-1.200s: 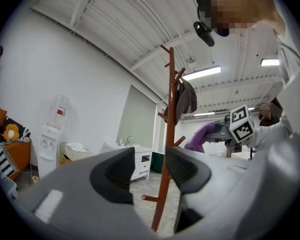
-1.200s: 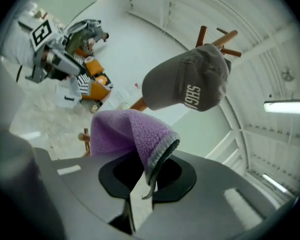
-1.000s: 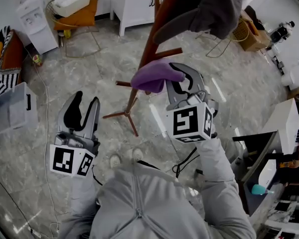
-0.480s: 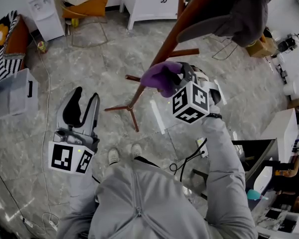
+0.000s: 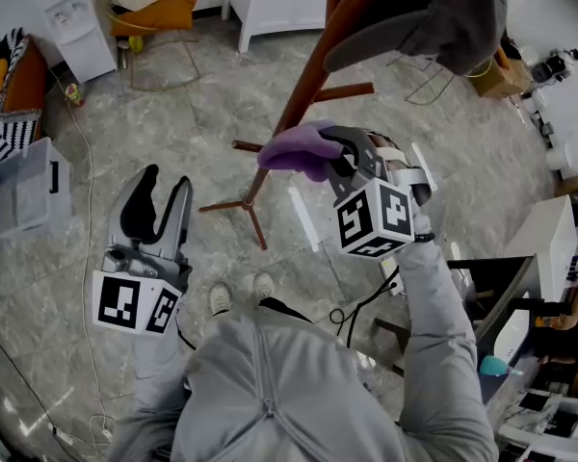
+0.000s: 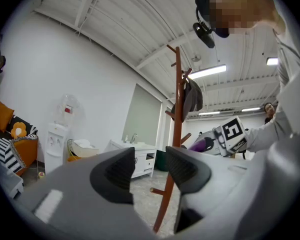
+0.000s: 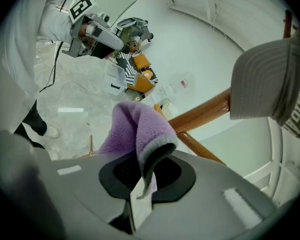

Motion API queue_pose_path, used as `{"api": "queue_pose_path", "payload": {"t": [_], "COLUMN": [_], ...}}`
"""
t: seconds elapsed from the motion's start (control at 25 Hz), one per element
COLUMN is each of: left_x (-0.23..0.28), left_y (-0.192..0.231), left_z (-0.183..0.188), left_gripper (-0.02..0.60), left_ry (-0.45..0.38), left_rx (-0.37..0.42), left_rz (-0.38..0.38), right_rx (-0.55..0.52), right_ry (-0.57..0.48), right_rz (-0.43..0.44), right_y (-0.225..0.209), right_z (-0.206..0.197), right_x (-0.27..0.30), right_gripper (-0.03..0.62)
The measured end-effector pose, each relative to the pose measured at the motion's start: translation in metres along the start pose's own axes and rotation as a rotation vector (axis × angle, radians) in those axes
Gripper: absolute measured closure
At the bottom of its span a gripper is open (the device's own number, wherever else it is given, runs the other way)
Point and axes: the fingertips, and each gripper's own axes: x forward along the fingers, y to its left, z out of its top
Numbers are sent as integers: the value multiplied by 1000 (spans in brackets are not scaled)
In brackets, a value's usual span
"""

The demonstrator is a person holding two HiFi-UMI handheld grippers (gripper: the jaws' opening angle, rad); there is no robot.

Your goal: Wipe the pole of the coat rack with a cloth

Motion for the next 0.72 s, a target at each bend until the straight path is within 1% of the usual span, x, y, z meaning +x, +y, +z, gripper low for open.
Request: {"api": "queue_pose_path", "payload": {"t": [0.2, 0.72], "left_x": [0, -6], "left_y": [-6, -17], "left_z": [1, 10], "left_gripper": [376, 376], "left_ry": [-4, -23], "left_rx": [5, 14], "left_rz": [-11, -25], "right_rx": [-16, -2], "right_ry": [-37, -165], "right_rz": [-22, -53], "right_y": [5, 25], "right_z": [10, 61], "right_x": [-21, -89], "right_gripper": [563, 563]}}
